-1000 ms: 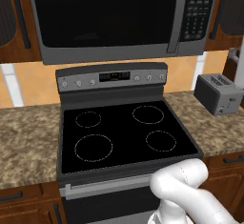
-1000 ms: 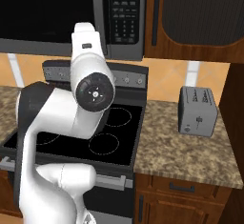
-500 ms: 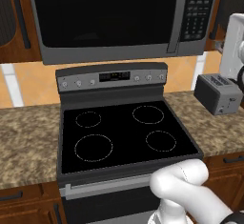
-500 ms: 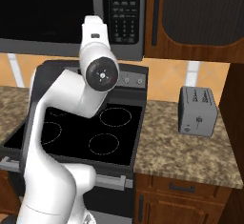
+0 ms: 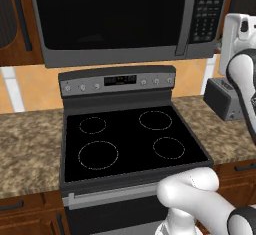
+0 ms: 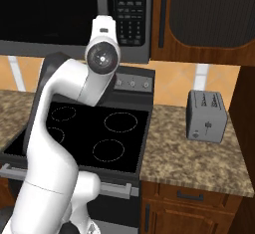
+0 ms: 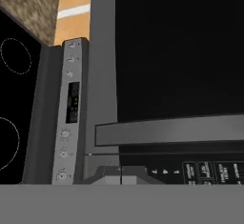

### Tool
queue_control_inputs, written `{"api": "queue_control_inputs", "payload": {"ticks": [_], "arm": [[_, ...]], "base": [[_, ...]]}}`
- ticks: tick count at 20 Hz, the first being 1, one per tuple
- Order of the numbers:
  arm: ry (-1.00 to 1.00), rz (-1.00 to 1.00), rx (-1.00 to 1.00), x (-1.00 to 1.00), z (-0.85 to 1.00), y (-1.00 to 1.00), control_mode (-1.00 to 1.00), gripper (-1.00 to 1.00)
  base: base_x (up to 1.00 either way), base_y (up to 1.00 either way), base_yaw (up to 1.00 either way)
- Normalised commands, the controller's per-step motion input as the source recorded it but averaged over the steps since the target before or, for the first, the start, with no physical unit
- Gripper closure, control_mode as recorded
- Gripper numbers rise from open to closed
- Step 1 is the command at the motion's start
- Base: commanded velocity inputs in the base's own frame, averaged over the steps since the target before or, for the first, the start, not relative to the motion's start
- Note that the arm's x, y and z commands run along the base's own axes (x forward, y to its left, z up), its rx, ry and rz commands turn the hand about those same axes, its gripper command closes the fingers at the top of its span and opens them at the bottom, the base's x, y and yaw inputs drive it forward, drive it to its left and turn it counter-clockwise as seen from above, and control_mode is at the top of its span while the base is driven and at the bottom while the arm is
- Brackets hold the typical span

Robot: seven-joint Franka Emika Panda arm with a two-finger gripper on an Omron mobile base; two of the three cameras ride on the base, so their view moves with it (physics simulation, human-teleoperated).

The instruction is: Open the microwave, place the bowl with waffle inside the microwave, then close the microwave door and turn it on.

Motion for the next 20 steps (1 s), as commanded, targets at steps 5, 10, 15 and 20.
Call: {"api": "queue_control_inputs", "payload": {"ticks": [5, 10, 15, 20], "arm": [[0.04, -0.1, 0.0, 0.21, -0.18, -0.22, -1.0, 1.0], [0.0, -0.02, 0.0, 0.25, 0.0, 0.0, -1.0, 1.0], [0.0, 0.0, 0.01, 0.48, 0.0, -0.03, -1.0, 1.0], [0.0, 0.0, 0.05, 0.51, 0.0, -0.1, -1.0, 1.0]], "base": [[0.0, 0.0, 0.0], [0.0, 0.0, 0.0], [0.0, 0.0, 0.0], [0.0, 0.0, 0.0]]}}
